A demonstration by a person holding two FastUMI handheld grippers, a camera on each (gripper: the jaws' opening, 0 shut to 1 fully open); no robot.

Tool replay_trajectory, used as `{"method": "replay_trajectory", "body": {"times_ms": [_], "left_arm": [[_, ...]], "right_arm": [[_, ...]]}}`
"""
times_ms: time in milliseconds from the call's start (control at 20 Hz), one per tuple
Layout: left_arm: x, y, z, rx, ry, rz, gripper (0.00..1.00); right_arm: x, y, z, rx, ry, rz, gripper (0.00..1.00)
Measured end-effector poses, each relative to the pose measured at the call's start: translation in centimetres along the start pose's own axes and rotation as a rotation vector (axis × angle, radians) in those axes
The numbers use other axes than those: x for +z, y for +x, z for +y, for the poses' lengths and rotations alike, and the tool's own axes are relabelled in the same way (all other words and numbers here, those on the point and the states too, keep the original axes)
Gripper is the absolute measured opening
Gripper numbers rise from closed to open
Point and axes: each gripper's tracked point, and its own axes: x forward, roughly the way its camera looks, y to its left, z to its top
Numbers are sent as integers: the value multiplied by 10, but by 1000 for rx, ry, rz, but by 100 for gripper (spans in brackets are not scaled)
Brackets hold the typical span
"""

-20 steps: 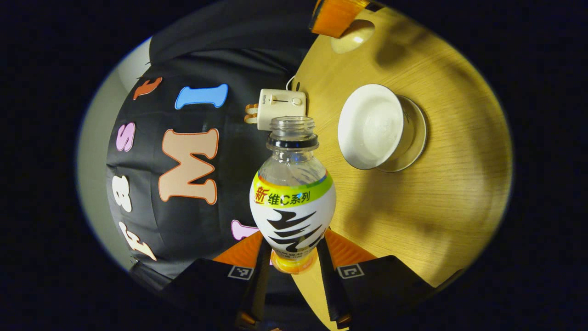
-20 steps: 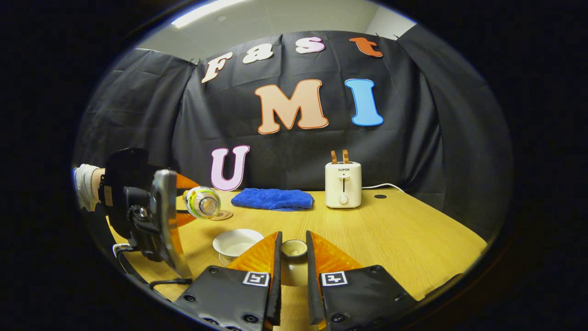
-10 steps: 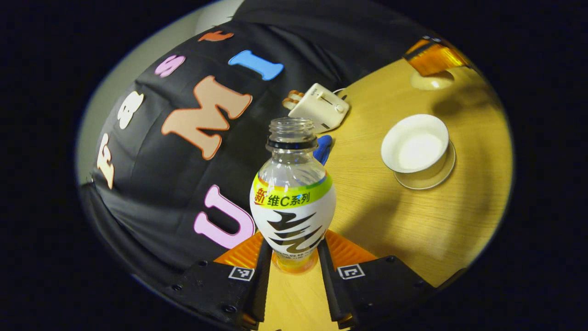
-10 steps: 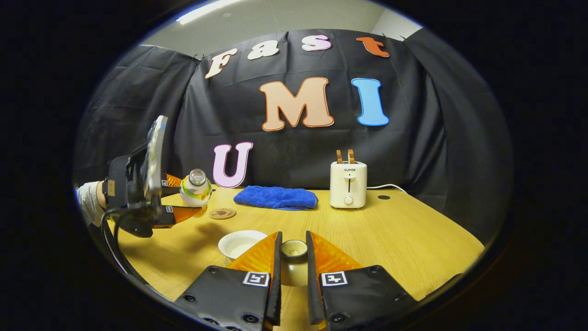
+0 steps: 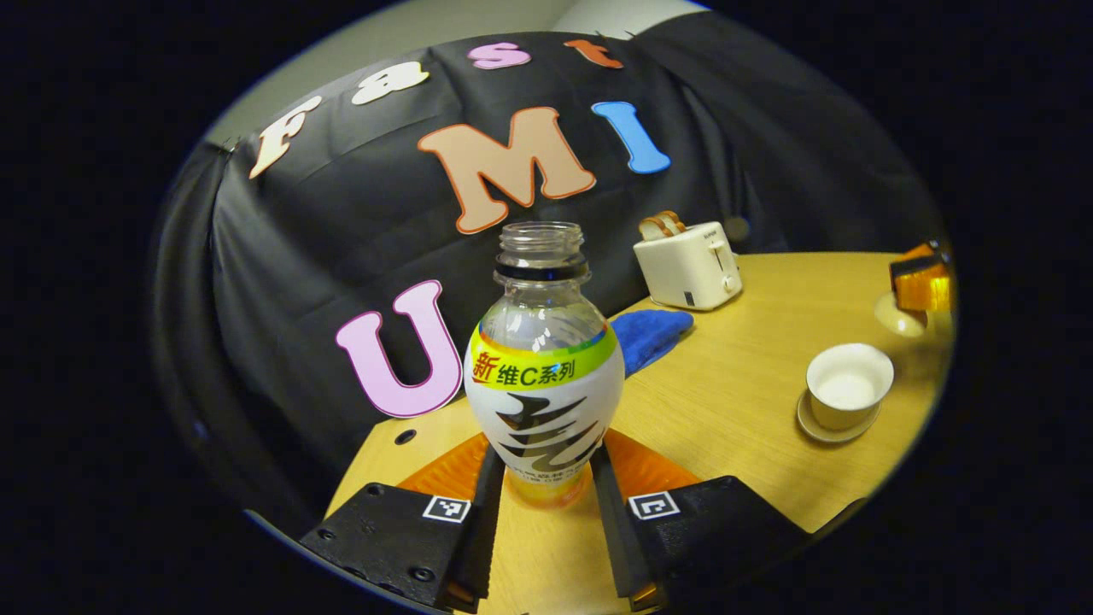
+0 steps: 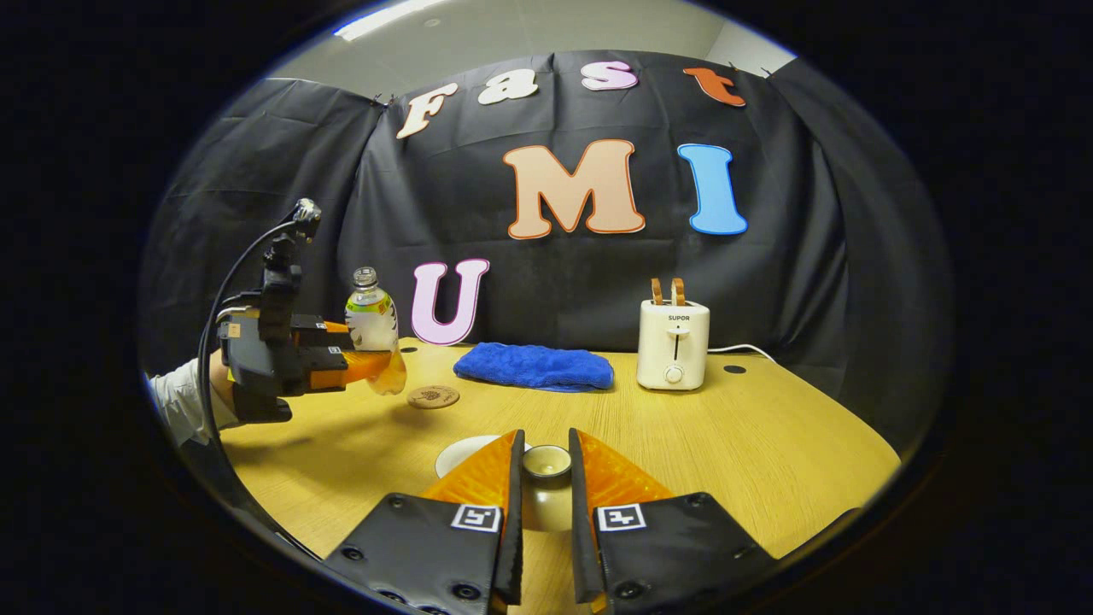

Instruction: Open the teacup lid with one hand, grasp the water bottle and pour water into the teacup with the other hand; after pouring, place the water bottle on the coaster and then close the teacup lid.

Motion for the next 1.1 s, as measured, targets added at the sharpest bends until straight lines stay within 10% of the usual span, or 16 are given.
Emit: {"method": "replay_trajectory", "body": {"times_ms": [600,1100], "left_arm": [[-11,58,16,-47,-240,4,52],[-11,91,11,-81,-184,71,56]], "right_arm": [[-1,12,-6,-41,-35,30,27],[-8,18,-17,-60,-27,47,27]]}}
